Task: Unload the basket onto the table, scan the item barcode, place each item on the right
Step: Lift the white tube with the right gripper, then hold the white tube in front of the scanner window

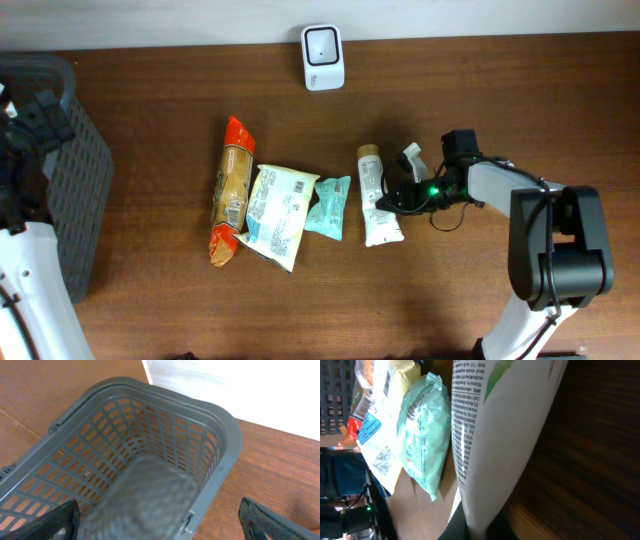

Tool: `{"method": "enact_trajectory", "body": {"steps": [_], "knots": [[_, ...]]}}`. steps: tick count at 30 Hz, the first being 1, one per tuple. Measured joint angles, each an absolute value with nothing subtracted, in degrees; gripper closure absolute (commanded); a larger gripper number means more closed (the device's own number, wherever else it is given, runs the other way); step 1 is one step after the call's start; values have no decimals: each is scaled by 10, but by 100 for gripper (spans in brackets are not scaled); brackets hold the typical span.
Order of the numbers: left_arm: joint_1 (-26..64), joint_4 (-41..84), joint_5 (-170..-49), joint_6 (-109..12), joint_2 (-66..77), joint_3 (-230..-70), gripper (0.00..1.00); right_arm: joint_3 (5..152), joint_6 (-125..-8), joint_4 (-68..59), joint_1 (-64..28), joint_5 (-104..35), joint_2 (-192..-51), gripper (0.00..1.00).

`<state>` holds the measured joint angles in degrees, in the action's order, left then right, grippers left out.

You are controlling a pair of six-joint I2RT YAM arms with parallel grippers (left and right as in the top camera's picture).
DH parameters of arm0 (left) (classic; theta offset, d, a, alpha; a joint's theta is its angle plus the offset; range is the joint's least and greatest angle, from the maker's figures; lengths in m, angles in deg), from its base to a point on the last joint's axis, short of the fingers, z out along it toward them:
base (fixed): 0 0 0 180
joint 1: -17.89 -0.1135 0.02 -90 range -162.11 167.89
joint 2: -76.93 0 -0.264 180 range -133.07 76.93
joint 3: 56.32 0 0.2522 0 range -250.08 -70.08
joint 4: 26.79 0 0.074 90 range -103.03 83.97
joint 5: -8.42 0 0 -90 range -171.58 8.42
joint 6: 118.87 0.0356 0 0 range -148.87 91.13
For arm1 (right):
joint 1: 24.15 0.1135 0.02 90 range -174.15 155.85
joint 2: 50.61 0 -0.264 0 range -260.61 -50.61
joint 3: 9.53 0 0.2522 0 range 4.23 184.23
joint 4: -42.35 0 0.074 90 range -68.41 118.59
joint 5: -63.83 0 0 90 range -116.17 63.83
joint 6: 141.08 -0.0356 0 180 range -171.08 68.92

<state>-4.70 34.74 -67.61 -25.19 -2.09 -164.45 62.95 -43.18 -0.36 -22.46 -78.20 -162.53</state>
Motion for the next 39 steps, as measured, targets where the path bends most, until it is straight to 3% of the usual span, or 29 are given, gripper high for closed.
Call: {"method": "enact_trajectory", "body": {"steps": [4, 13, 18, 24, 29, 32, 37, 39], "knots": [[-47, 347, -676, -252, -21, -1644, 1, 630, -422, -40, -225, -818, -1601, 96], [-47, 347, -676, -252, -21, -1644, 1, 652, -431, -43, -224, -911, -1311, 96], [-47, 347, -676, -252, -21, -1644, 1, 652, -475, -39, -225, -917, -1218, 96], [-47, 347, -676, -252, -21, -1644, 1, 652, -520, -20, -224, -918, -1214, 96], [-47, 347, -676, -252, -21, -1644, 1, 656, -645, 74, -213, -902, -1222, 96], [-47, 347, -676, -252, -21, -1644, 1, 747, -653, -42, -159, -818, -1287, 96], [-47, 346, -676, -252, -21, -1644, 1, 1138, -559, -313, -41, -576, -1533, 96], [-47, 346, -676, -252, -21, -1644, 1, 1236, -531, -332, -14, -498, -1601, 96]]}}
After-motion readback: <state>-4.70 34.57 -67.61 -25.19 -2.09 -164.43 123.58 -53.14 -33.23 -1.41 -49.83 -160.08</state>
